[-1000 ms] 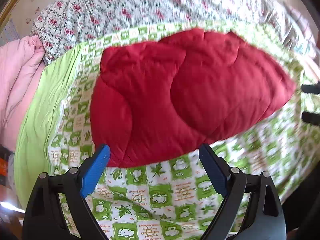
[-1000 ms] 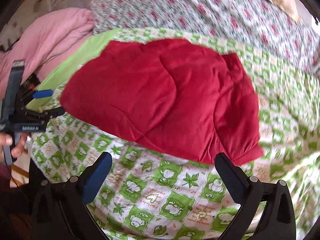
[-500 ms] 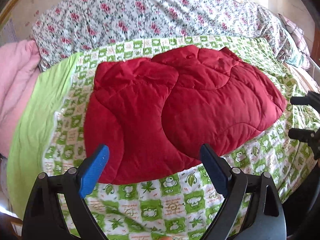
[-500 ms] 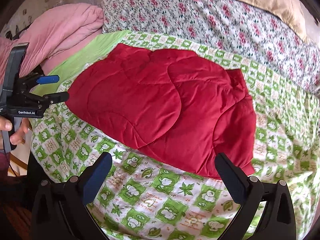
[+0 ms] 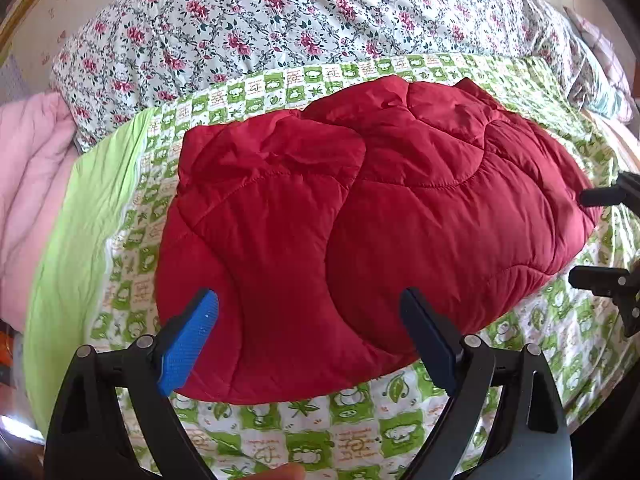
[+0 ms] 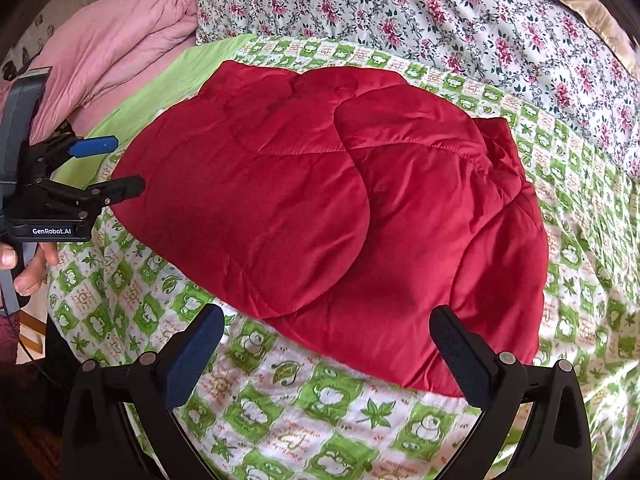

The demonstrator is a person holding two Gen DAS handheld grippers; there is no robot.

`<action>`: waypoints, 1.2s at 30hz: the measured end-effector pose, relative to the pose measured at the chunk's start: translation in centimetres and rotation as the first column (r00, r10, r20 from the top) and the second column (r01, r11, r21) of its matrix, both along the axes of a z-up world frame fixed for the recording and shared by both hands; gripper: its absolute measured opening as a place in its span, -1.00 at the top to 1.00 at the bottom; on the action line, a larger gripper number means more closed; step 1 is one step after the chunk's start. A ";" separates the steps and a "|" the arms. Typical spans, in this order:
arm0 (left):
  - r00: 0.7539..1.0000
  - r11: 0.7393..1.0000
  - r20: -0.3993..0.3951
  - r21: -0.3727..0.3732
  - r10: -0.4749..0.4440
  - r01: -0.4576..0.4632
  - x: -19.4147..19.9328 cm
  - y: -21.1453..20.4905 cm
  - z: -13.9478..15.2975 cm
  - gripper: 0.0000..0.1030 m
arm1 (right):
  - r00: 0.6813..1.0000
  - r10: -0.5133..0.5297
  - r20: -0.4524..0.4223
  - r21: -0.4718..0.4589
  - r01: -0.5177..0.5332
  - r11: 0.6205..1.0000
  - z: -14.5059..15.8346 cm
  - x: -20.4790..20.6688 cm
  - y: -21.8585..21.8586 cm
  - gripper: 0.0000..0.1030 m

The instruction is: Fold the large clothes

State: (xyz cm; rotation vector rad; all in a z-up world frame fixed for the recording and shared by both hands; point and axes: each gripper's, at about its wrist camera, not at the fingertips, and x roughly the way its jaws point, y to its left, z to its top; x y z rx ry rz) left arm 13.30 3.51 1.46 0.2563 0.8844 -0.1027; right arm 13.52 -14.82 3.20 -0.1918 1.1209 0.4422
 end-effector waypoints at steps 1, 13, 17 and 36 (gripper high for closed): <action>1.000 1.000 0.000 0.008 -0.001 0.001 0.1 0.0 0.0 -0.80 | 1.000 0.003 -0.002 -0.002 -0.003 1.000 -0.1 0.2 0.1 -1.00; 1.000 1.000 -0.010 -0.018 -0.024 0.023 1.1 0.0 1.5 -0.80 | 0.999 0.042 0.000 -0.030 -0.042 0.999 0.7 2.3 0.6 -1.00; 0.999 0.999 0.001 -0.010 -0.039 0.039 1.0 -0.4 2.3 -0.80 | 0.998 0.064 0.009 -0.031 -0.064 0.997 1.7 2.6 0.9 -1.00; 0.998 0.998 0.035 0.028 -0.050 0.049 0.9 -0.9 3.7 -0.80 | 0.994 0.107 0.020 -0.012 -0.107 0.994 4.1 2.5 0.8 -1.00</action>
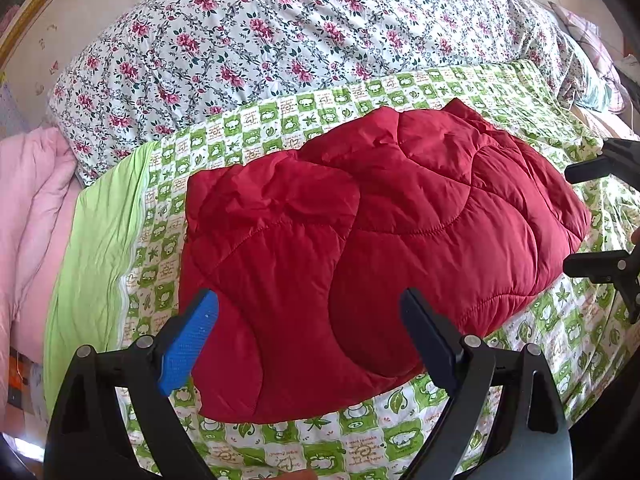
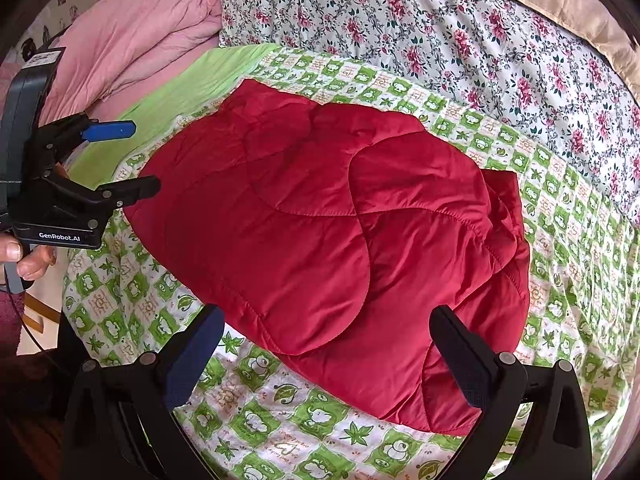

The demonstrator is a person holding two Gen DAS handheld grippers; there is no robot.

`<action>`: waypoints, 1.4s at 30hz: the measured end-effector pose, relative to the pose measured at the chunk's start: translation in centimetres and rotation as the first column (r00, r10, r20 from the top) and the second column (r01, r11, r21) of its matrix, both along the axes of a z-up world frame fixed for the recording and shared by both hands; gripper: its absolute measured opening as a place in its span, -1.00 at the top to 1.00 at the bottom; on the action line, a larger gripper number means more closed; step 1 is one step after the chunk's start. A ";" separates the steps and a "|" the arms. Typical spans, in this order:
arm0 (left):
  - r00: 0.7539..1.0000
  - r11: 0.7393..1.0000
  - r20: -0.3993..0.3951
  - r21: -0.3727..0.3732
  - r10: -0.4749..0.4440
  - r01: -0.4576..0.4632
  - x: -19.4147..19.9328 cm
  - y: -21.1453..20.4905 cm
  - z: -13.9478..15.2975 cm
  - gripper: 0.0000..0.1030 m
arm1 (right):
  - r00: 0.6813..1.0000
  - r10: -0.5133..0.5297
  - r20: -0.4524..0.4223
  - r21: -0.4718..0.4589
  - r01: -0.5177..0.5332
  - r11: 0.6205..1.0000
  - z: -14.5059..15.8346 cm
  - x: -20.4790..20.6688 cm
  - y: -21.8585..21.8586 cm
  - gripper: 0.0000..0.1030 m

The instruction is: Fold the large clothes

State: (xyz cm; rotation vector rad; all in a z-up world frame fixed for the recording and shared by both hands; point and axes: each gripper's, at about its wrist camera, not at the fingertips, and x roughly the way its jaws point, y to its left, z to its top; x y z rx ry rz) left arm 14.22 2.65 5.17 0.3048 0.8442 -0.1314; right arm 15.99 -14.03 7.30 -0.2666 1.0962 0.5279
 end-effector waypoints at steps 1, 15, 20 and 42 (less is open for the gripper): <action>1.000 1.000 -0.001 0.000 0.001 -0.001 0.0 0.0 0.0 -0.80 | 1.000 0.001 0.002 0.000 -0.001 1.000 0.1 0.0 0.0 -1.00; 1.000 1.000 0.004 -0.002 0.008 -0.008 -0.1 0.2 0.3 -0.80 | 1.000 0.009 0.011 0.010 -0.009 1.000 1.0 0.1 -0.2 -1.00; 1.000 1.000 0.005 0.004 0.010 -0.010 -0.1 0.2 0.3 -0.80 | 1.000 0.004 0.009 0.008 -0.004 1.000 1.1 0.2 -0.6 -1.00; 1.000 1.000 -0.004 0.004 0.015 -0.015 0.2 0.4 0.1 -0.80 | 1.000 0.005 -0.010 0.010 -0.005 1.000 0.3 0.2 -0.8 -1.00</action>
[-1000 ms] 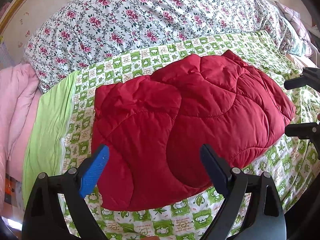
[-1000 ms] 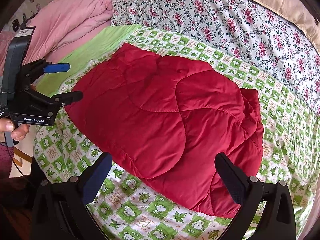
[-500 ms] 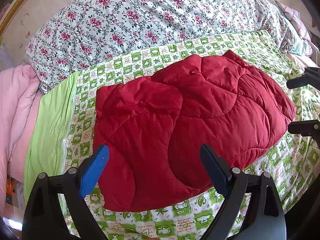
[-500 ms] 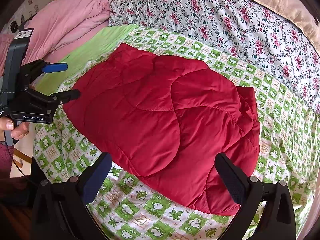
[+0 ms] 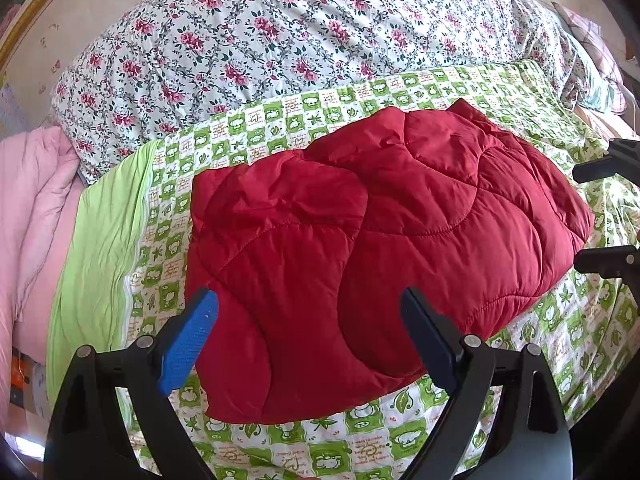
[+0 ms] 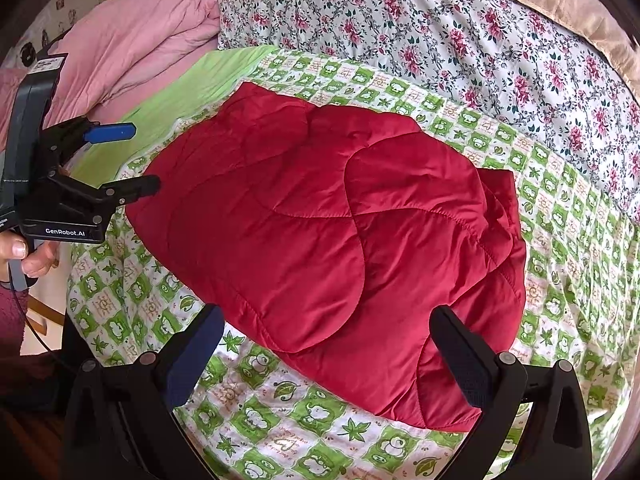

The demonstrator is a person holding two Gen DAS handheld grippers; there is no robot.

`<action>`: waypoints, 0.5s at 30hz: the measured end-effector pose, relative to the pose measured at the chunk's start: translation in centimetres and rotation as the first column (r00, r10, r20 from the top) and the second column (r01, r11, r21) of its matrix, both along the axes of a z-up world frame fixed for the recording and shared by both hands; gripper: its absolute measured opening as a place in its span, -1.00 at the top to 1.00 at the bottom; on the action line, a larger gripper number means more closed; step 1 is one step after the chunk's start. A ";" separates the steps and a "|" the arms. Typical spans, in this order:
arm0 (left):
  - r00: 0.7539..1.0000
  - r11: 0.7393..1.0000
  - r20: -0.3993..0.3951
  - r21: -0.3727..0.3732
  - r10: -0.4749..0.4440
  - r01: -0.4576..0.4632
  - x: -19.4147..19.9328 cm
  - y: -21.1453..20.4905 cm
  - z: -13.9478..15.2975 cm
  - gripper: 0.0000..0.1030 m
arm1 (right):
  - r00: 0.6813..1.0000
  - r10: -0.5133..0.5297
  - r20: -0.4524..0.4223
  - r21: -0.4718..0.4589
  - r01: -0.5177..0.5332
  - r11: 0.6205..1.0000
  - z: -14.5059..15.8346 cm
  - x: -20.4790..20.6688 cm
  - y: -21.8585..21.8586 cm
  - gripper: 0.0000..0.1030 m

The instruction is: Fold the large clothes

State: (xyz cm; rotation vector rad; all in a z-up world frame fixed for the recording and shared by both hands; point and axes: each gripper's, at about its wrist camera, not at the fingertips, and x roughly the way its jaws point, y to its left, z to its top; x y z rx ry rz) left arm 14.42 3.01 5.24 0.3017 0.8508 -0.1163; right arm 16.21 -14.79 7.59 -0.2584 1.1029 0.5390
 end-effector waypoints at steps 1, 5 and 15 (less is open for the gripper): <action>1.000 1.000 0.000 0.001 0.001 -0.001 0.0 0.0 0.0 -0.80 | 1.000 -0.001 -0.001 0.000 0.001 1.000 0.0 0.0 0.0 -1.00; 1.000 1.000 -0.001 0.001 0.002 -0.002 0.0 0.0 0.0 -0.80 | 1.000 -0.001 -0.002 0.000 0.001 1.000 -0.1 0.0 0.0 -1.00; 1.000 1.000 0.000 -0.004 0.002 -0.002 0.0 0.1 0.0 -0.80 | 1.000 0.002 -0.002 0.001 -0.002 1.000 -0.3 -0.1 0.0 -1.00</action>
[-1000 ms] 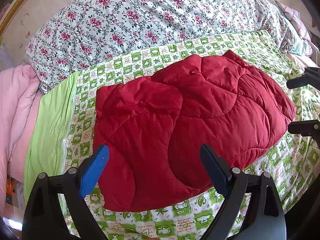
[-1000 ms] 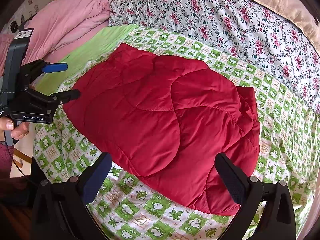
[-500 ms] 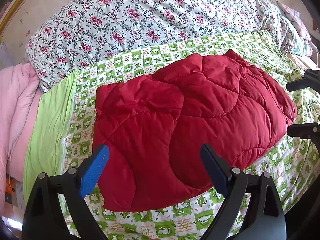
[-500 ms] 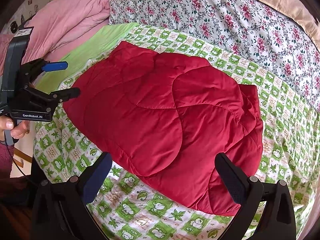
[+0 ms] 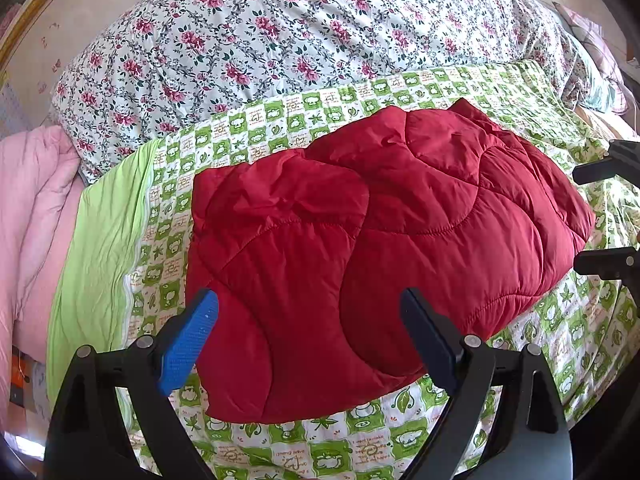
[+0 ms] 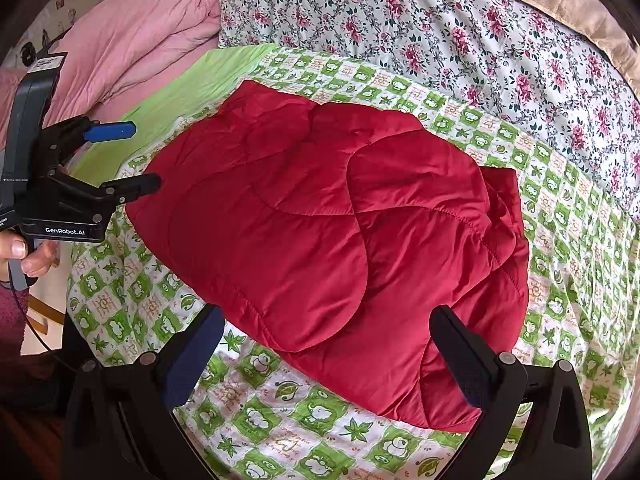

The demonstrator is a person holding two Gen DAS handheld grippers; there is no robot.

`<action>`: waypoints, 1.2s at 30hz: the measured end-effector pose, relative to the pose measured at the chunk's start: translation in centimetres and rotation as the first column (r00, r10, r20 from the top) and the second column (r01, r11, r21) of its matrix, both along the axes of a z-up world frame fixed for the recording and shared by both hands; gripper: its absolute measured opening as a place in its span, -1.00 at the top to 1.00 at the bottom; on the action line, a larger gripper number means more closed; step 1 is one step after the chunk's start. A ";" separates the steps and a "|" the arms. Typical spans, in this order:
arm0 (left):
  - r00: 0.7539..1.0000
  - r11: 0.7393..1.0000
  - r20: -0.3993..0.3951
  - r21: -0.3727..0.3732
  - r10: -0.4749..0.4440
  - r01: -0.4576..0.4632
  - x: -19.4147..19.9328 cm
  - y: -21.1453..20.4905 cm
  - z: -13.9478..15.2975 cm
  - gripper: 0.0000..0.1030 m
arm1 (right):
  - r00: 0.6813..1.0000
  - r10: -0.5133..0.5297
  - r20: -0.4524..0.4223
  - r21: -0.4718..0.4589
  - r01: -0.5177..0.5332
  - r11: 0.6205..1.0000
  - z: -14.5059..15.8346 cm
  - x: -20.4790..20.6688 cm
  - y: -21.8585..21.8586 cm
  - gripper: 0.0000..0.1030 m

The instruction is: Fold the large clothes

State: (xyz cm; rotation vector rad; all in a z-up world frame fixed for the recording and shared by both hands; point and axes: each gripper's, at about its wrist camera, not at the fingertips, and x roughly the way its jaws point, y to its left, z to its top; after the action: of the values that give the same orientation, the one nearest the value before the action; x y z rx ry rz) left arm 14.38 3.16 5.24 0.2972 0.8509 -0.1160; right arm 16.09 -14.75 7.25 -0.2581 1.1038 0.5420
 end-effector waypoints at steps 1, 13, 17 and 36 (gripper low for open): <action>1.000 1.000 0.000 -0.001 0.001 -0.001 0.0 0.0 0.0 -0.80 | 1.000 0.000 -0.001 0.001 0.000 1.000 0.0 0.0 0.0 -1.00; 1.000 1.000 0.000 -0.006 0.006 -0.006 0.1 0.1 0.1 -0.80 | 1.000 0.002 -0.001 0.002 -0.002 1.000 0.1 -0.1 0.0 -1.00; 1.000 1.000 0.002 -0.004 0.009 -0.009 0.1 0.1 0.1 -0.80 | 1.000 0.004 0.000 0.001 -0.004 1.000 0.2 0.0 0.0 -1.00; 1.000 1.000 0.006 -0.002 0.016 -0.016 0.1 0.0 0.3 -0.80 | 1.000 0.012 0.002 0.003 -0.012 1.000 0.8 0.2 0.1 -1.00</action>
State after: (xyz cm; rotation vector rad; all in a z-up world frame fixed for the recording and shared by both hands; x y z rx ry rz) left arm 14.47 3.21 5.57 0.2889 0.8468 -0.1011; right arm 16.30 -14.68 8.00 -0.2621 1.1001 0.5537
